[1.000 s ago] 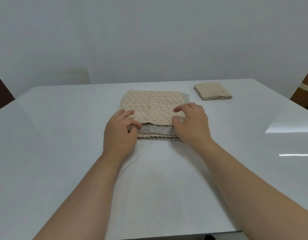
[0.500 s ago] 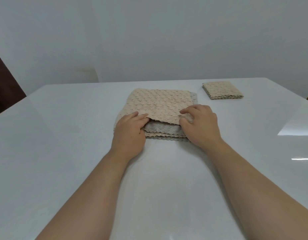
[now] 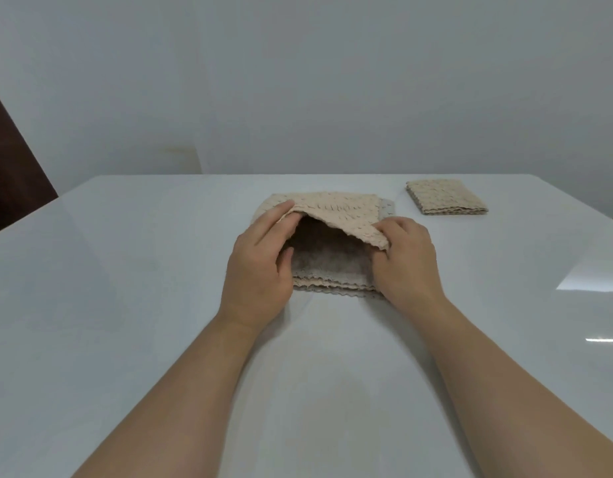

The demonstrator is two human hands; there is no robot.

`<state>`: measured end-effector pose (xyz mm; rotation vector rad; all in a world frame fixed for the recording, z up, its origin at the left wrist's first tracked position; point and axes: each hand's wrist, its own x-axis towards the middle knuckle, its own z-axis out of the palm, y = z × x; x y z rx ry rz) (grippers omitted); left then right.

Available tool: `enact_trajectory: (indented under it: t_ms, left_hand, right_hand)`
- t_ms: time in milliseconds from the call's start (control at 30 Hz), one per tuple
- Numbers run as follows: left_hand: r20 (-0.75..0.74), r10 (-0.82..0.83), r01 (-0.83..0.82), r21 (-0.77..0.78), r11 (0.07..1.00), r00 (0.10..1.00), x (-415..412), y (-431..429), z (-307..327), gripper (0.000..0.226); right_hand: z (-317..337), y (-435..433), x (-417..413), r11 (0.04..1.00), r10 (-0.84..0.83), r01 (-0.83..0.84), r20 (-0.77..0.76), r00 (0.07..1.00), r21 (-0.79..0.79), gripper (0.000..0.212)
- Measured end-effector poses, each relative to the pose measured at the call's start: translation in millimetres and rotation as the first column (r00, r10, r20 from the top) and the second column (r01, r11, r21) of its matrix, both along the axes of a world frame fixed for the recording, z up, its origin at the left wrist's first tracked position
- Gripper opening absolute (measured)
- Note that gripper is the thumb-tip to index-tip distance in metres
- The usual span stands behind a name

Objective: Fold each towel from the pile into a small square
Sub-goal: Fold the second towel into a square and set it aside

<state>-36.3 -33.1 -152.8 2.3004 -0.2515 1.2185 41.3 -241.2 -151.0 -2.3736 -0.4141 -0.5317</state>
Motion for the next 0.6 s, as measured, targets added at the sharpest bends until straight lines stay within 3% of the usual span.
enact_trajectory:
  t_ms: [100,167,233,300,367,433,600]
  left_hand:
    - [0.021,0.067,-0.064,-0.107,0.992,0.998,-1,1,0,0.052]
    - [-0.073,0.117,-0.129,-0.191,0.973,0.99,-2,3,0,0.049]
    - [-0.21,0.191,-0.228,-0.167,0.959,0.959,2,8,-4,0.042]
    - [-0.296,0.253,-0.291,-0.092,0.952,0.921,6,14,-9,0.023]
    - [-0.303,0.241,-0.289,-0.125,0.949,0.922,9,17,-11,0.023]
    - [-0.284,0.195,-0.271,-0.26,0.927,0.939,5,13,-7,0.022]
    - [-0.194,0.075,-0.144,-0.376,0.915,0.978,-6,1,6,0.014]
  right_hand:
    - [6,2,-6,0.98,0.058,-0.057,-0.001,0.998,0.189,0.043]
    - [10,2,-12,0.954,0.109,-0.097,-0.029,0.994,0.284,0.029]
    - [11,1,-17,0.929,0.154,-0.131,-0.041,0.987,0.346,0.016]
    - [13,1,-20,0.912,0.179,-0.148,-0.047,0.983,0.383,0.025]
    - [12,3,-22,0.909,0.177,-0.143,-0.05,0.983,0.391,0.044]
    - [11,4,-22,0.913,0.16,-0.126,-0.056,0.986,0.388,0.052]
    - [10,-1,-15,0.929,0.106,-0.091,-0.024,0.994,0.358,0.035]
